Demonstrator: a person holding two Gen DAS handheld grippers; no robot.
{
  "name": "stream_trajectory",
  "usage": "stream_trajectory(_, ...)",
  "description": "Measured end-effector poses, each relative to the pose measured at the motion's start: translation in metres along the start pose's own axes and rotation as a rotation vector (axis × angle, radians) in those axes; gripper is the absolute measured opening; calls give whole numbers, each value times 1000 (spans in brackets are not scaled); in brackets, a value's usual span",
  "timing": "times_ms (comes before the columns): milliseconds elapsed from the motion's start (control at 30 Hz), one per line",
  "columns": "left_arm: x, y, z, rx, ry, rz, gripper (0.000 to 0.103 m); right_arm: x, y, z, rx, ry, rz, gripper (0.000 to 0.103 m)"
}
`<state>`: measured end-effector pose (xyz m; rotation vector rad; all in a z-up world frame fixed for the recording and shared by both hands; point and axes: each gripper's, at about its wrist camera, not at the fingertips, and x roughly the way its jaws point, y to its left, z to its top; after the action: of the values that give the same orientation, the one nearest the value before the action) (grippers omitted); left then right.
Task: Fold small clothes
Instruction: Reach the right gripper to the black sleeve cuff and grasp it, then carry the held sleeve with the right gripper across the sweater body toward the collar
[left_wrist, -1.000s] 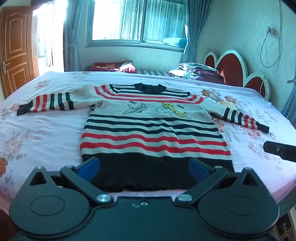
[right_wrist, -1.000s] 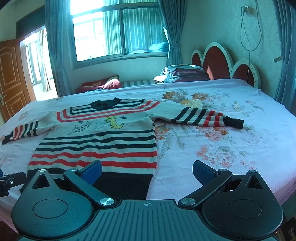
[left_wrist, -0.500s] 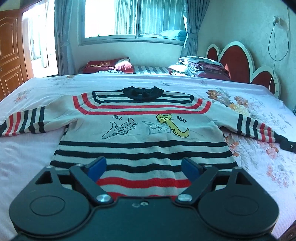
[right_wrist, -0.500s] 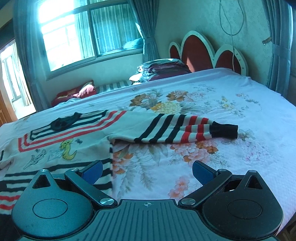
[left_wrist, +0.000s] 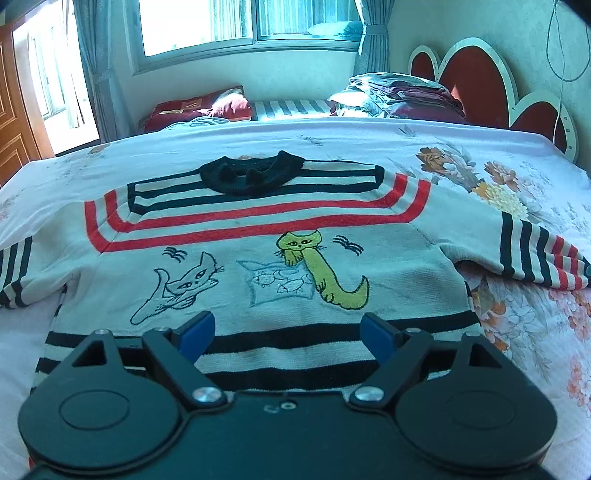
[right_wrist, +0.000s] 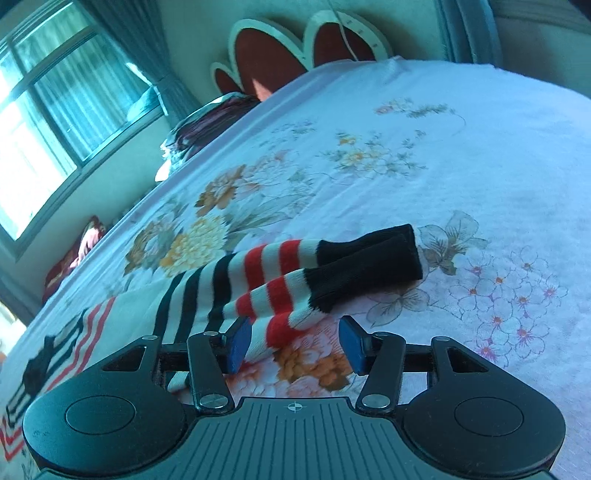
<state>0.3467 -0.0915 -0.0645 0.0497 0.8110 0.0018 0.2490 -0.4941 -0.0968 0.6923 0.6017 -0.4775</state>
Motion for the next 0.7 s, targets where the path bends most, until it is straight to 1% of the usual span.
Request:
stream_trajectory(167,13,-2,5,17,28,28,86,20,-27,12,151,13,4,52)
stream_trajectory(200,15,0,6,15,33,34,86,23,-30,13,172,21,11,40)
stream_trajectory(233,16,2,6,11,38,38,86,25,-34,12,191,29,18,31)
stream_trajectory(300,17,6,7,4,43,42,86,27,-38,12,216,23,29,30)
stream_trajectory(367,17,13,8,-3,46,53,86,27,-40,12,223,18,33,24)
stream_trajectory(400,17,17,9,-9,47,58,86,27,-41,12,217,18,35,14)
stream_trajectory(433,16,21,9,-17,46,68,86,28,-41,12,212,20,35,10)
stream_trajectory(467,16,27,9,-26,43,76,86,29,-40,13,202,19,31,10)
stream_trajectory(533,14,40,11,-49,43,93,86,30,-31,15,140,10,10,9)
stream_trajectory(633,16,62,12,-62,51,100,85,29,-6,21,-19,-29,-27,9)
stream_trajectory(700,19,78,12,-57,55,102,83,31,17,25,-111,-45,-31,8)
